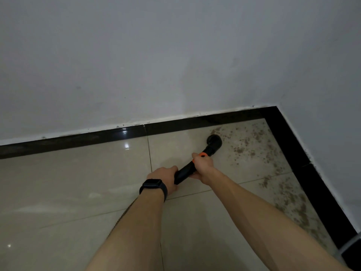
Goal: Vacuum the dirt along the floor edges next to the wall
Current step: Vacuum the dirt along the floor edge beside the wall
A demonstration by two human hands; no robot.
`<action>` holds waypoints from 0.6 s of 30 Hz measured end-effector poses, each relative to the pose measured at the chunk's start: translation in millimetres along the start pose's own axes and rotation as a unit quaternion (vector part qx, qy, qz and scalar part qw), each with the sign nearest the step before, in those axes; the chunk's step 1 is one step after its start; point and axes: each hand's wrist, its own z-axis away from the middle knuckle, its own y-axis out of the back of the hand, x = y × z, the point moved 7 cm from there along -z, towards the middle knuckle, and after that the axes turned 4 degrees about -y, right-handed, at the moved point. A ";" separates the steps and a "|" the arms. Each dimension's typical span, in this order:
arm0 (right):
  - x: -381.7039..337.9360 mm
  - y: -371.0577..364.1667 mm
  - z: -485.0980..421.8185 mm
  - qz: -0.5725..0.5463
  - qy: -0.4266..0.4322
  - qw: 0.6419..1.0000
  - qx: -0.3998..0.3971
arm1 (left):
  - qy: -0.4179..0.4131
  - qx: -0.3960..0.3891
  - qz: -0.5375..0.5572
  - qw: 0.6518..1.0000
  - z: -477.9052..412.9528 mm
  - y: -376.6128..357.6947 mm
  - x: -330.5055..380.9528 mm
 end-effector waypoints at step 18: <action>-26.9 1.6 -14.7 0.121 0.109 0.983 0.081 | 0.010 0.051 0.075 0.996 -37.9 -7.0 -1.1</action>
